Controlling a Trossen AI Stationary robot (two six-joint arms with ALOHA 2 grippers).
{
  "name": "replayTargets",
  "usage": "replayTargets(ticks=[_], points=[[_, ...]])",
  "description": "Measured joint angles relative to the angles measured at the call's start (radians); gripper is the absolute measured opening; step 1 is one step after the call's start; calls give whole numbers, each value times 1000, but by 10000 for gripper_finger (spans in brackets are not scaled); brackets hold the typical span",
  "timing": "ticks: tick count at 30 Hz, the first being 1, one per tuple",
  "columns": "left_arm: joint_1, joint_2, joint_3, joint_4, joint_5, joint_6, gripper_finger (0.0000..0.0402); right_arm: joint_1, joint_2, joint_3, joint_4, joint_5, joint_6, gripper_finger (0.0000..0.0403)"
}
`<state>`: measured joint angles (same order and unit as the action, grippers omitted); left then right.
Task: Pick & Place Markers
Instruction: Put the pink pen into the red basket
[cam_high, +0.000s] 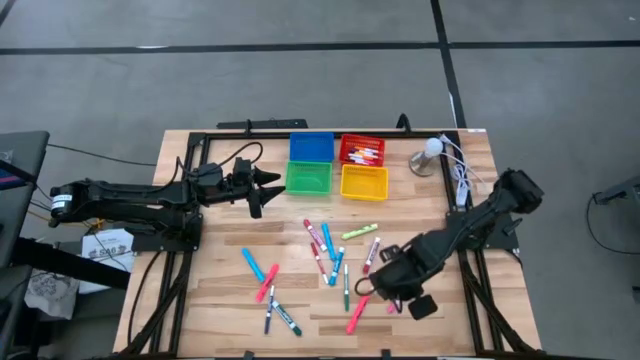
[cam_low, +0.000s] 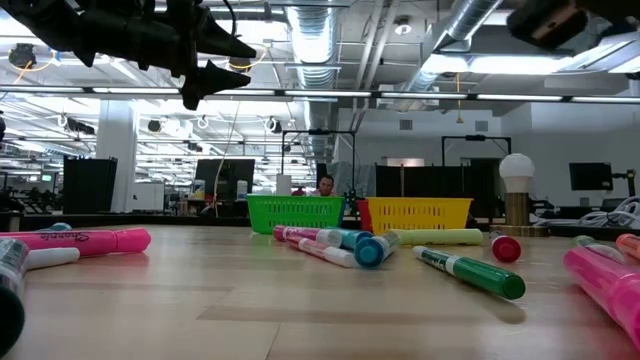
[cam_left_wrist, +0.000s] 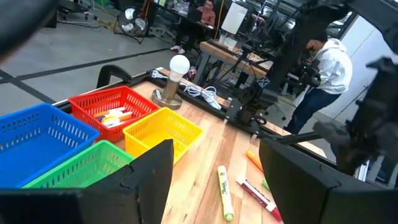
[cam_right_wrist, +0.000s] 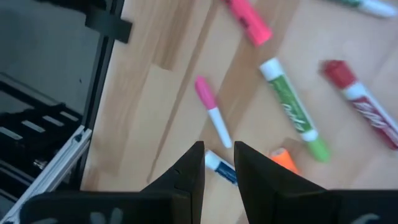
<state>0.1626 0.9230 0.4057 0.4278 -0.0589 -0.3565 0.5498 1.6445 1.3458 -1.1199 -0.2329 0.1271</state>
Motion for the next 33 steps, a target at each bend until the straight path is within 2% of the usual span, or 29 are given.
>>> replayTargets(ticks=[7, 13, 20, 33], points=[[0, 0, 0, 0, 0, 0, 237, 25, 63, 0, 51, -5, 23, 88], [0, 0, 0, 0, 0, 0, 237, 33, 78, 0, 76, -3, 49, 150], [0, 0, 0, 0, 0, 0, 237, 78, 78, -68, 219, 28, 49, 209], [0, 0, 0, 0, 0, 0, 237, 99, 79, -229, 323, 49, 59, 205]])
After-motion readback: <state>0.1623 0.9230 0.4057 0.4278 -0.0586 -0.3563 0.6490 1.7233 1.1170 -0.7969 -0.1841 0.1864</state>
